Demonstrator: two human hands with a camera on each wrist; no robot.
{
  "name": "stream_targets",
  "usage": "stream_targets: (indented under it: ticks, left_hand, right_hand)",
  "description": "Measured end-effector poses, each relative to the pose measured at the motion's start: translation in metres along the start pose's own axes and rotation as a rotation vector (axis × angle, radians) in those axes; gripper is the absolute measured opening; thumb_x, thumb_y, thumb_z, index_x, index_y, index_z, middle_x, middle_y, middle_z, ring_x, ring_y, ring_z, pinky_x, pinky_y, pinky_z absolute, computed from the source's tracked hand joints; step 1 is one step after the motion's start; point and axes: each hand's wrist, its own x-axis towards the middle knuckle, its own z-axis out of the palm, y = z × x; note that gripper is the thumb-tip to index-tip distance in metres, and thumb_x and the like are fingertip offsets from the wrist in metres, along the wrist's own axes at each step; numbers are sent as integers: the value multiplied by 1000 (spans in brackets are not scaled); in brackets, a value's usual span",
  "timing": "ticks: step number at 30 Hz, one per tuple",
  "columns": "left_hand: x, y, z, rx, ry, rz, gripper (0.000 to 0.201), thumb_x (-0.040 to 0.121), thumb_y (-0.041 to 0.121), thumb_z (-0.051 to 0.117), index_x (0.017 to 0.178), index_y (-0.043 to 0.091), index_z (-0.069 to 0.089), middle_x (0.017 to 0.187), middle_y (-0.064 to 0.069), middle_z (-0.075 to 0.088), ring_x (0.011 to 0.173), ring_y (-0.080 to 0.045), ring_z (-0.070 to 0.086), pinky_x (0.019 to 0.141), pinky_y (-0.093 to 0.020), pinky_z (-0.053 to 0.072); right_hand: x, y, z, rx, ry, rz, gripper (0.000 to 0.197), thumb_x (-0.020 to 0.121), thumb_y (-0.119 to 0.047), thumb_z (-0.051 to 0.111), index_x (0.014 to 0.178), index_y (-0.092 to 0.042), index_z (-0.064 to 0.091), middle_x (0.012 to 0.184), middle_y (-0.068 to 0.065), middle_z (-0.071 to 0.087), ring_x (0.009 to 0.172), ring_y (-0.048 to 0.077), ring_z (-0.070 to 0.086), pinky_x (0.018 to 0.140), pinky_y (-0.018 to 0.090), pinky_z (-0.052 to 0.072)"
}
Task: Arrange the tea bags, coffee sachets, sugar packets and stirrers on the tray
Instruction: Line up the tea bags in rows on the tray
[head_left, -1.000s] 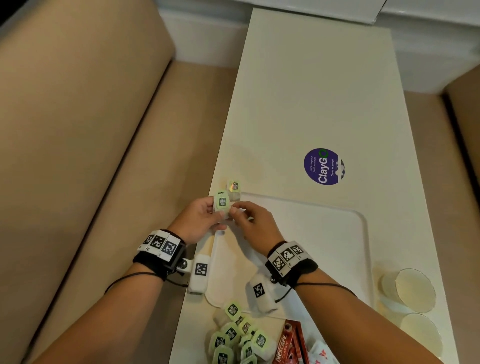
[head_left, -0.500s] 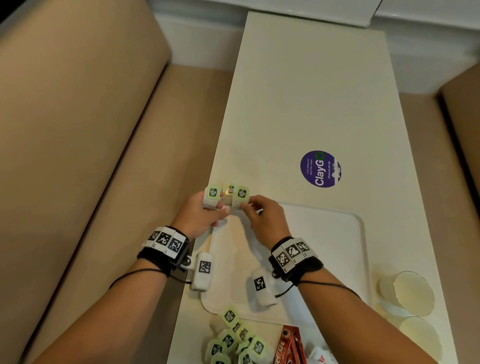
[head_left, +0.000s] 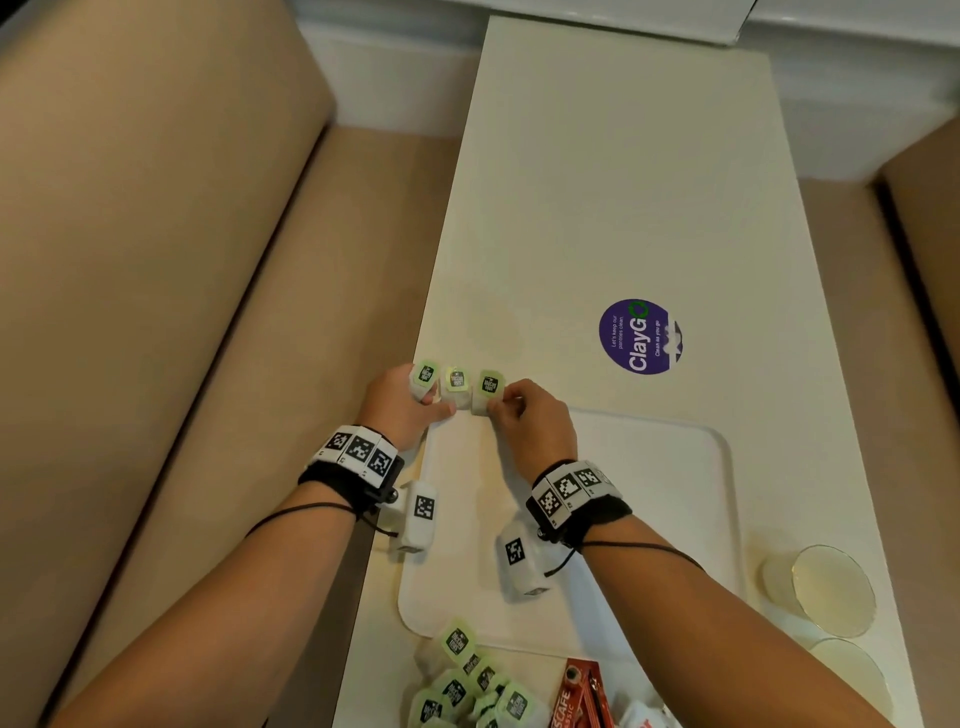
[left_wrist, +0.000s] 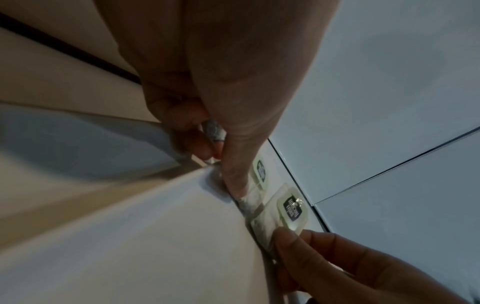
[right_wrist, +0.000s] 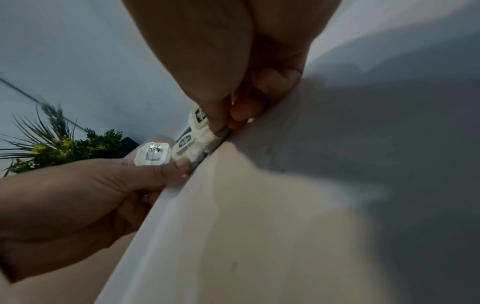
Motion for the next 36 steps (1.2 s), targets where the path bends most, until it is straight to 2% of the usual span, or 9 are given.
stream_targets:
  ticks: [8, 14, 18, 22, 25, 28, 30, 32, 36]
  left_hand:
    - [0, -3, 1, 10, 0, -4, 27, 73, 18, 87, 82, 18, 62, 76, 5, 65, 66, -12, 58, 63, -24, 43]
    - [-11, -5, -5, -26, -51, -35, 37, 76, 17, 86, 104, 15, 61, 93, 0, 71, 83, -19, 68, 75, -33, 54]
    - [-22, -3, -7, -172, -86, -24, 46, 81, 11, 81, 116, 19, 52, 100, 0, 69, 86, -13, 68, 80, -31, 55]
    - [-37, 8, -5, -263, -191, 46, 53, 84, 8, 78, 125, 15, 45, 99, -5, 66, 77, -6, 62, 73, -25, 52]
    - [-44, 17, -3, -248, -283, 77, 48, 86, 3, 74, 123, 12, 45, 101, -5, 66, 81, -9, 62, 74, -26, 53]
    - [-47, 23, 1, -253, -349, 109, 37, 91, 5, 69, 120, 11, 48, 101, 0, 66, 83, -5, 64, 68, -26, 53]
    - [-44, 24, 2, -293, -314, 95, 22, 96, 10, 64, 116, 10, 53, 102, -5, 67, 85, -15, 65, 67, -31, 53]
    - [-38, 20, 3, -266, -215, 100, 9, 100, 16, 60, 105, 9, 57, 87, -9, 62, 72, -22, 55, 63, -34, 45]
    - [-33, 18, 10, -241, -152, 167, 8, 98, 15, 63, 90, 14, 61, 76, -2, 58, 68, -16, 46, 68, -30, 42]
  right_hand:
    - [-2, -8, 2, -21, 2, 33, 17, 96, -41, 60, 104, -26, 58, 97, -2, 73, 89, 23, 66, 77, 36, 52]
    - [-6, -7, 1, 27, 12, 11, 25, 97, -43, 57, 106, -22, 48, 88, 1, 68, 82, 24, 64, 72, 38, 52]
    - [-16, -8, -2, 151, -97, -123, 20, 99, -40, 61, 103, -21, 57, 66, -9, 57, 61, 7, 54, 64, 30, 47]
    - [-23, -19, -9, 258, -240, -204, 16, 99, -36, 64, 112, -27, 65, 81, -9, 63, 72, 5, 57, 74, 26, 49]
    - [-23, -26, -14, 218, -262, -272, 16, 101, -28, 59, 114, -21, 67, 88, -7, 68, 73, 4, 58, 73, 23, 47]
    - [-23, -25, -20, 175, -204, -295, 13, 103, -22, 55, 98, -14, 64, 90, 1, 69, 72, 11, 56, 73, 33, 48]
    - [-23, -23, -24, 152, -156, -289, 15, 104, -23, 54, 98, -12, 63, 92, 2, 67, 74, 13, 55, 73, 34, 47]
    - [-24, -21, -27, 169, -129, -279, 14, 104, -23, 54, 98, -15, 63, 91, -2, 66, 73, 8, 54, 70, 28, 45]
    - [-24, -17, -28, 266, -186, -173, 13, 102, -31, 58, 97, -19, 62, 83, -9, 68, 66, 4, 56, 70, 32, 51]
